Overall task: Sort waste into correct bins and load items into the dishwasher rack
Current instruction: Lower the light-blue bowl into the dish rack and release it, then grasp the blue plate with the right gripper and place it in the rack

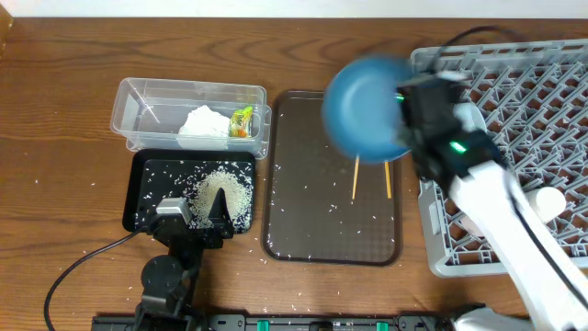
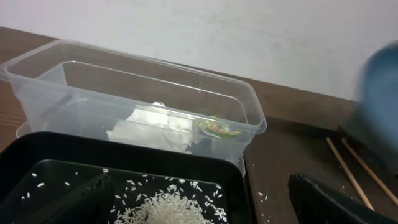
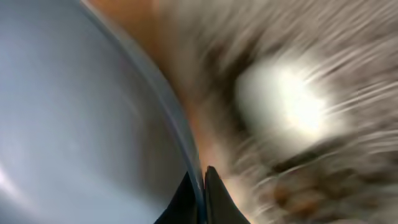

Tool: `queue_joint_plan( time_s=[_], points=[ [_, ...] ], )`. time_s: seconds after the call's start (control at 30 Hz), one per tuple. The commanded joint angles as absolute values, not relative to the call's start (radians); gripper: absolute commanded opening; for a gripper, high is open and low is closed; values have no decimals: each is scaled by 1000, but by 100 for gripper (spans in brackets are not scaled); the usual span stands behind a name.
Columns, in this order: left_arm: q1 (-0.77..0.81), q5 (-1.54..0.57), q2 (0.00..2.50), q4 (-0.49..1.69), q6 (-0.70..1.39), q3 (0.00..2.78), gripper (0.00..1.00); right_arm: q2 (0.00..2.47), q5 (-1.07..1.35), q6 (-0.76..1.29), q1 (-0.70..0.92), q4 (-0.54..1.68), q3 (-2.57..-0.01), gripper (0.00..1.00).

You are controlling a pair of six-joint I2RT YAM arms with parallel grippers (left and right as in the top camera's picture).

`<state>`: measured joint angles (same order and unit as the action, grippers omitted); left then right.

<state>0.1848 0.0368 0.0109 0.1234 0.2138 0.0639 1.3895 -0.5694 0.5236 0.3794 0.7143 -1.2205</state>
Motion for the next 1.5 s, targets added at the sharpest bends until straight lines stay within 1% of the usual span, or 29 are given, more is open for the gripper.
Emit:
queue_joint_plan(
  time_s=[0.0,0.07,0.2,0.33,0.47,0.57,0.67,0.73,0.97,1.1,1.27,1.33,1.47],
  points=[
    [180,53,4,133,223,36,92,1294,-1133,438,345,665,-1230,1],
    [180,53,4,133,223,36,92,1269,-1232,308,308,593,-1230,1],
    [180,53,4,133,223,36,91,1286,-1277,81,183,492,-1230,1],
    [180,53,4,133,223,36,91,1348,-1283,40,41,463,-1230,1],
    [180,53,4,133,223,36,91,1427,-1283,35,-24,463,-1230,1],
    [180,53,4,133,223,36,92,1503,-1312,-23,-39,430,-1230,1],
    [180,53,4,133,223,36,91,1586,-1354,-143,-35,322,-1230,1],
    [180,53,4,133,223,36,92,1628,-1356,-199,-17,290,-1230,1],
    [180,53,4,133,223,36,92,1726,-1382,-243,41,269,-1230,1],
    [180,53,4,133,223,36,92,1719,-1407,-279,41,215,-1230,1],
    [180,53,4,133,223,36,92,1664,-1414,-512,5,32,-1230,1],
    [180,53,4,133,223,36,92,1633,-1405,-537,-13,-10,-1230,1],
    [180,53,4,133,223,36,91,1614,-1378,-542,-20,-4,-1230,1]
  ],
)
